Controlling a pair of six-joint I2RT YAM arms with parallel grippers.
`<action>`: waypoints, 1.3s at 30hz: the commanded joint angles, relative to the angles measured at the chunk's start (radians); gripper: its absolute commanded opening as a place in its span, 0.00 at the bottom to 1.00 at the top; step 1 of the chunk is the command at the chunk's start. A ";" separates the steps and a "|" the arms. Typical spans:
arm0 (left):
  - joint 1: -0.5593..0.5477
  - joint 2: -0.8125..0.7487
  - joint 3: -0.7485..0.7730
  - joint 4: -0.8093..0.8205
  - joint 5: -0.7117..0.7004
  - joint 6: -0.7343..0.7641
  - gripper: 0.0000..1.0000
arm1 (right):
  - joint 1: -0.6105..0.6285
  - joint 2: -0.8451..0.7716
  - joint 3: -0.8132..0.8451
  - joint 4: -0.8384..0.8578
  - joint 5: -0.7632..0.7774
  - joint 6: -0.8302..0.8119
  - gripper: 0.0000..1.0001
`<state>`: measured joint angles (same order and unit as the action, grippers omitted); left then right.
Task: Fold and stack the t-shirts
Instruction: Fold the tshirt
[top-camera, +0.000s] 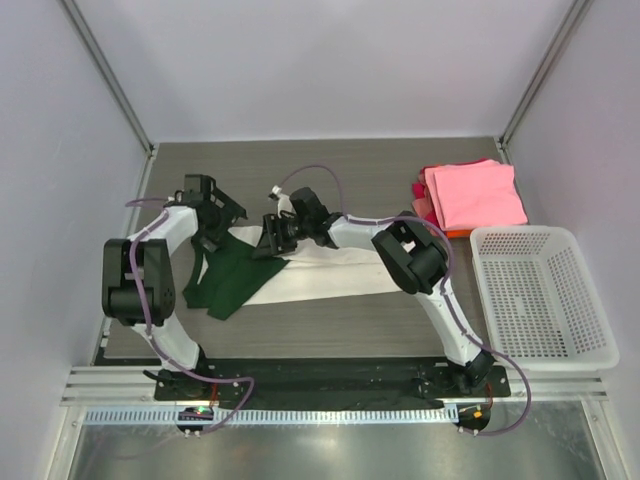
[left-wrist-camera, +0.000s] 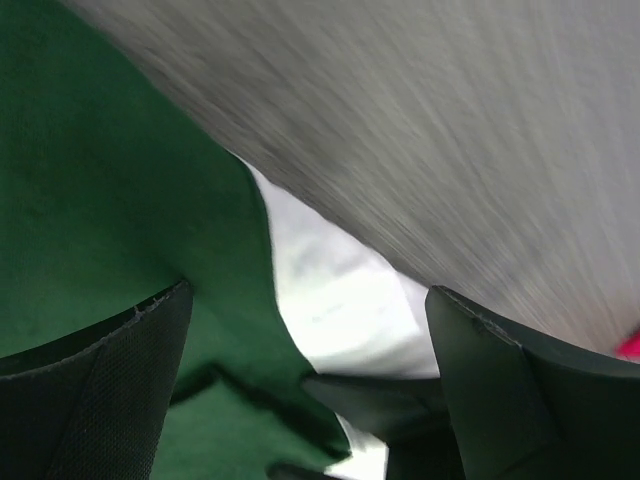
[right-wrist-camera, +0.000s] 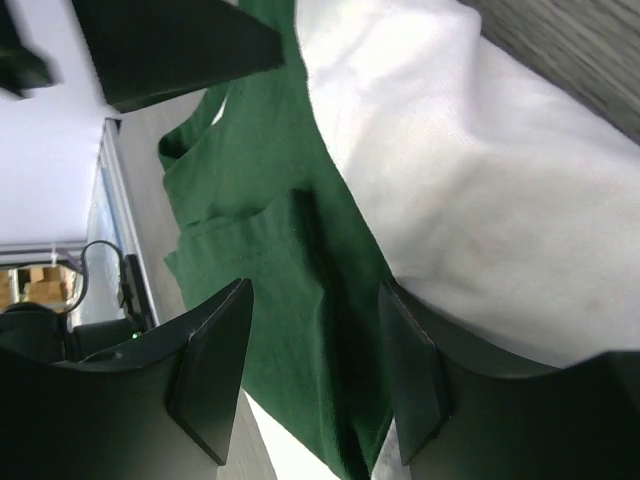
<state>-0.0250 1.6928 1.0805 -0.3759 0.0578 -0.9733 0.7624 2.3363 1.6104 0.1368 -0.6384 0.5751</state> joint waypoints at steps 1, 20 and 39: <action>0.020 0.065 0.071 -0.087 -0.044 -0.016 0.99 | 0.014 0.017 0.034 0.035 -0.056 0.014 0.60; 0.051 0.209 0.173 -0.204 -0.217 0.016 1.00 | 0.092 -0.481 -0.549 -0.002 -0.221 -0.175 0.59; 0.051 -0.117 0.122 -0.305 -0.200 -0.011 1.00 | 0.350 -0.502 -0.391 -0.198 0.672 -0.467 0.58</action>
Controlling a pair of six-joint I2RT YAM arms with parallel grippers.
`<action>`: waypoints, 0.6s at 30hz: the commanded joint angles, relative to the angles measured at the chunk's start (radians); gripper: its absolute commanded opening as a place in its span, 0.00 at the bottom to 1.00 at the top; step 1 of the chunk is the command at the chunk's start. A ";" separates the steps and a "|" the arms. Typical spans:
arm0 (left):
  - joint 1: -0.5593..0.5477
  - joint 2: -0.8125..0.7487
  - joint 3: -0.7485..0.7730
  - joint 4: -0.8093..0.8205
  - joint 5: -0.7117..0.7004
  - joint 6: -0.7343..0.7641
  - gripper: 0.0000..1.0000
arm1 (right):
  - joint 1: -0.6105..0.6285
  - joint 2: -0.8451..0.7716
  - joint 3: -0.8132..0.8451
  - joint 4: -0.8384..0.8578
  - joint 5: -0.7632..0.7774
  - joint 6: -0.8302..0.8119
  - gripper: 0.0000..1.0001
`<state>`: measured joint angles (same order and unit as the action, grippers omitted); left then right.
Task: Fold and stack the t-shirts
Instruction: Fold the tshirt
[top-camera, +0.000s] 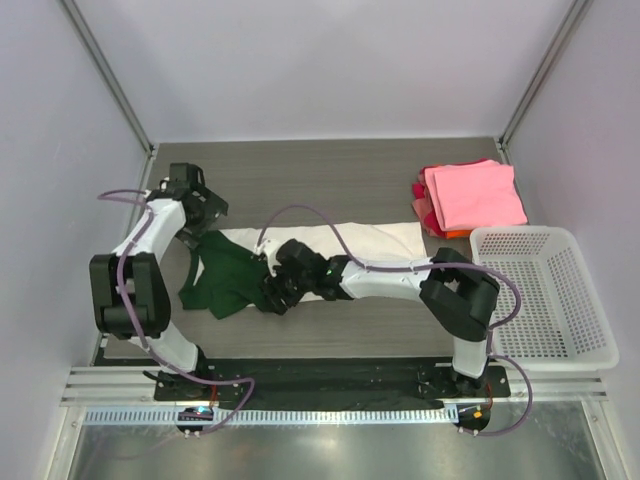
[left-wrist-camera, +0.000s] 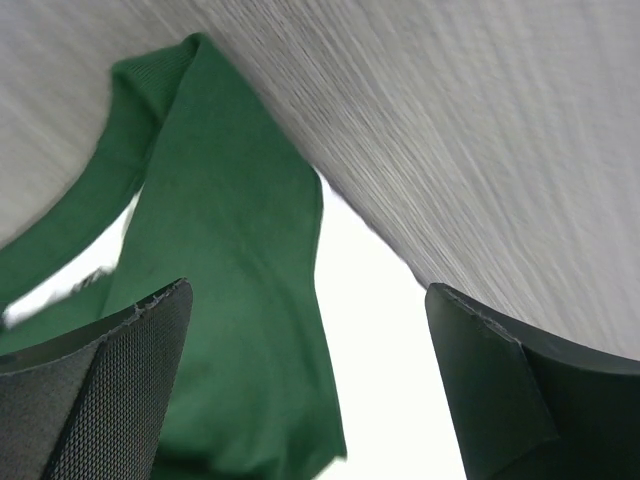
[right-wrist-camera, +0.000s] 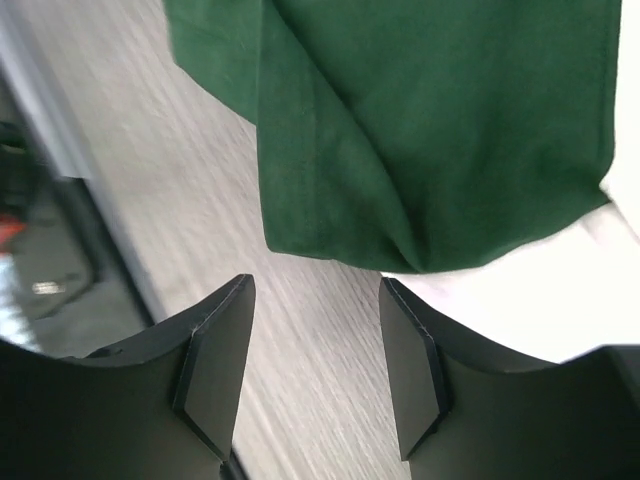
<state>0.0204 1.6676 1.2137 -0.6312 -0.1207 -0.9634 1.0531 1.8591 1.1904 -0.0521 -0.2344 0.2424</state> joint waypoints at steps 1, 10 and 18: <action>0.004 -0.107 -0.010 -0.070 -0.025 -0.026 0.99 | 0.080 -0.023 0.029 -0.003 0.311 -0.155 0.58; 0.147 -0.233 -0.028 -0.180 0.117 -0.012 1.00 | 0.212 0.031 0.070 0.075 0.605 -0.265 0.65; 0.222 -0.293 -0.075 -0.148 0.159 -0.005 1.00 | 0.281 0.149 0.155 0.080 0.747 -0.342 0.66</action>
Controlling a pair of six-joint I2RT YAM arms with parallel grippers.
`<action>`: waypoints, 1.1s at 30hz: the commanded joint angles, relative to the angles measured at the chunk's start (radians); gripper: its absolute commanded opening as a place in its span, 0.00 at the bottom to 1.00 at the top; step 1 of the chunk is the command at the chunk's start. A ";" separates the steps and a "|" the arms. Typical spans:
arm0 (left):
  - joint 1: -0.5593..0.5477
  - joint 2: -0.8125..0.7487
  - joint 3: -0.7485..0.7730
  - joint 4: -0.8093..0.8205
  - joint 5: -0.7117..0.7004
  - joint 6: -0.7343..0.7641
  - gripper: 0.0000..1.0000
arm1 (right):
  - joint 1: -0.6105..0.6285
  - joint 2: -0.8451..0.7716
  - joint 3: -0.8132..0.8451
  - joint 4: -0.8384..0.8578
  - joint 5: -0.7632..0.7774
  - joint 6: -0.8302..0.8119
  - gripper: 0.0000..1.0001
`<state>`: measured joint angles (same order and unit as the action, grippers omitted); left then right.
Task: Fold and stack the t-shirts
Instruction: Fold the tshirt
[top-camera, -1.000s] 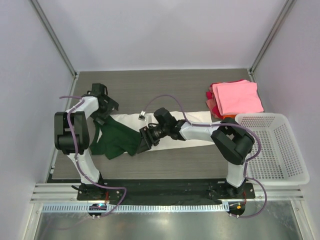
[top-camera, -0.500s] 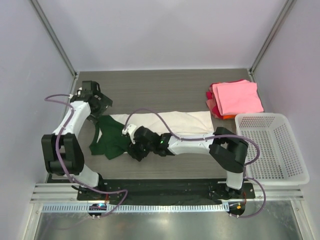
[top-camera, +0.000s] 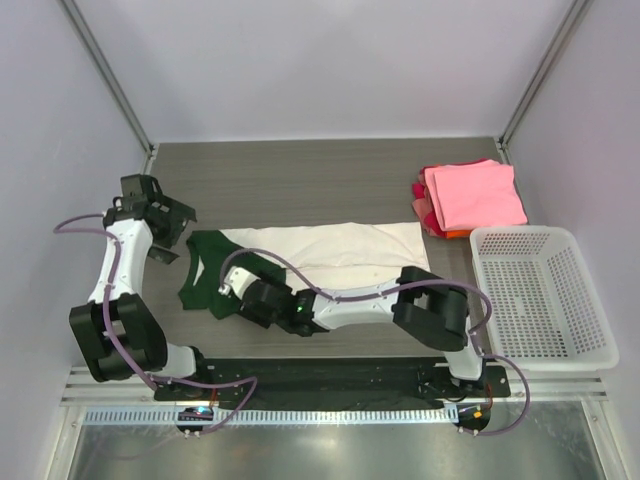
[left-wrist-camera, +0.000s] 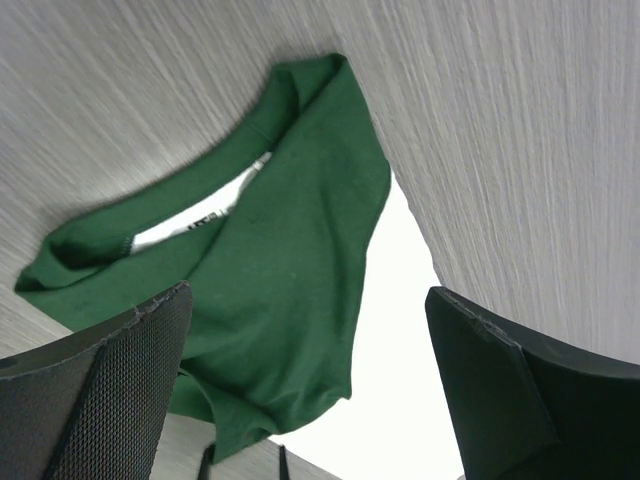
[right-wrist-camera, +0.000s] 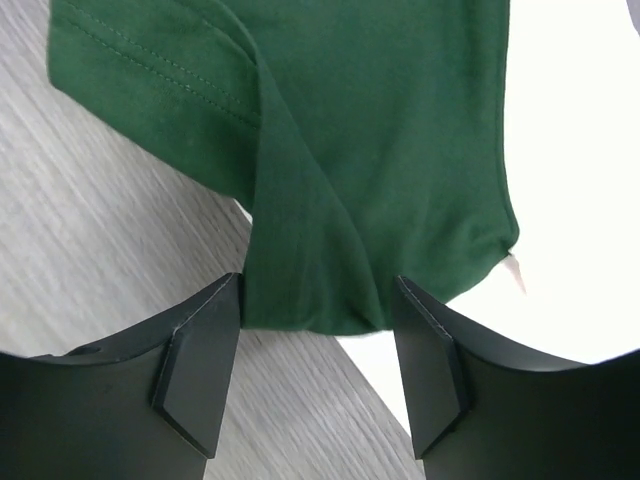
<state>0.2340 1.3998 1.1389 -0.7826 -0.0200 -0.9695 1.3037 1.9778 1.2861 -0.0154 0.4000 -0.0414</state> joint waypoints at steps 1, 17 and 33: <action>0.011 -0.016 -0.001 0.002 0.066 0.005 0.99 | 0.043 0.055 0.082 0.040 0.138 -0.063 0.65; 0.014 -0.030 -0.019 0.019 0.068 0.032 1.00 | 0.029 0.035 0.087 0.022 0.097 -0.014 0.01; 0.013 -0.039 -0.073 0.036 0.106 0.089 0.99 | -0.371 0.025 0.090 -0.046 -0.938 0.299 0.10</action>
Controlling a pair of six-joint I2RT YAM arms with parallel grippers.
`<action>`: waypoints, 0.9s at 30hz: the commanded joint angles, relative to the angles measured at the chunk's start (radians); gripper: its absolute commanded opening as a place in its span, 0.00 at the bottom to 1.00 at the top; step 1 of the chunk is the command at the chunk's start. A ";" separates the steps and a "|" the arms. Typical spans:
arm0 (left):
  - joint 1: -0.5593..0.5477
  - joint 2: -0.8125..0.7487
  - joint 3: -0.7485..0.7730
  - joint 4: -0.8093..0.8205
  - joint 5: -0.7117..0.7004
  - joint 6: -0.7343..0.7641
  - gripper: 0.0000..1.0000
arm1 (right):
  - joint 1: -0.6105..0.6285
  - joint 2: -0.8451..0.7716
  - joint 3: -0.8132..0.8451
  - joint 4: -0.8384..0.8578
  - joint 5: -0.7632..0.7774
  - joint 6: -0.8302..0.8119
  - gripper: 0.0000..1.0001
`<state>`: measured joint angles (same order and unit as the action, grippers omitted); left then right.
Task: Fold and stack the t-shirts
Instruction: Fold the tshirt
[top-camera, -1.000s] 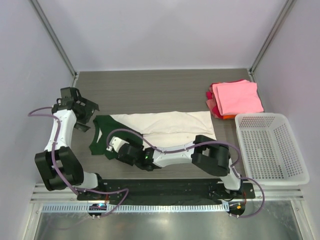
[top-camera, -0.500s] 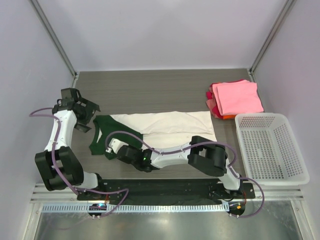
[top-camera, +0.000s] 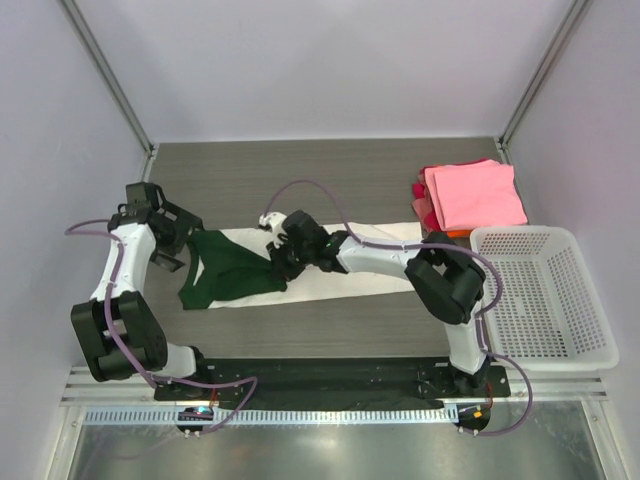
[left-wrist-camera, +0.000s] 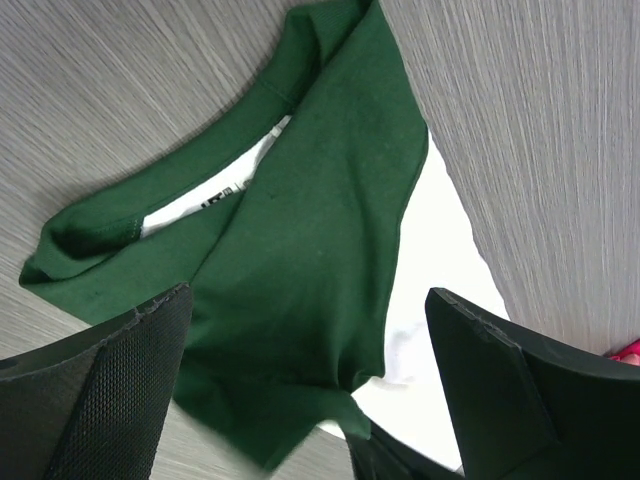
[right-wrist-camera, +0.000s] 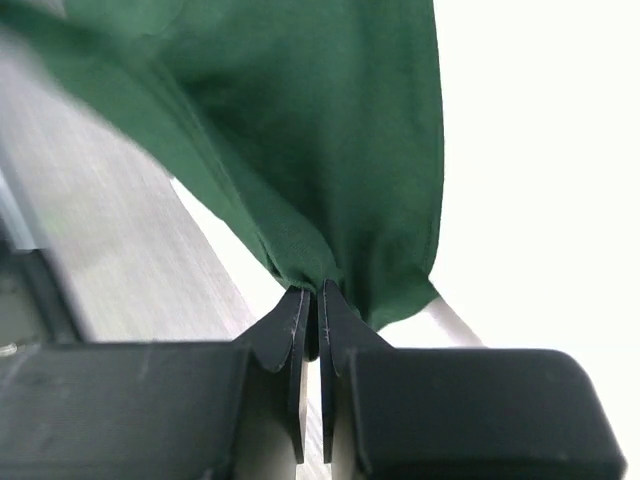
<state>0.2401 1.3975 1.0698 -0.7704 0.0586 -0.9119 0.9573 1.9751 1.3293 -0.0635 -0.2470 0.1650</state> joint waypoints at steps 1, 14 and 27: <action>0.007 -0.041 -0.005 0.022 0.030 0.036 0.99 | -0.037 0.039 0.044 0.013 -0.317 0.134 0.10; -0.004 -0.160 -0.063 0.020 0.098 0.090 0.99 | -0.158 0.081 -0.015 0.203 -0.495 0.337 0.50; -0.185 -0.246 -0.251 0.158 0.063 -0.041 1.00 | -0.189 0.010 -0.022 0.100 -0.377 0.235 0.53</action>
<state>0.0822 1.1545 0.8387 -0.6949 0.1246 -0.9047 0.7624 2.0365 1.2861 0.0456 -0.6342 0.4286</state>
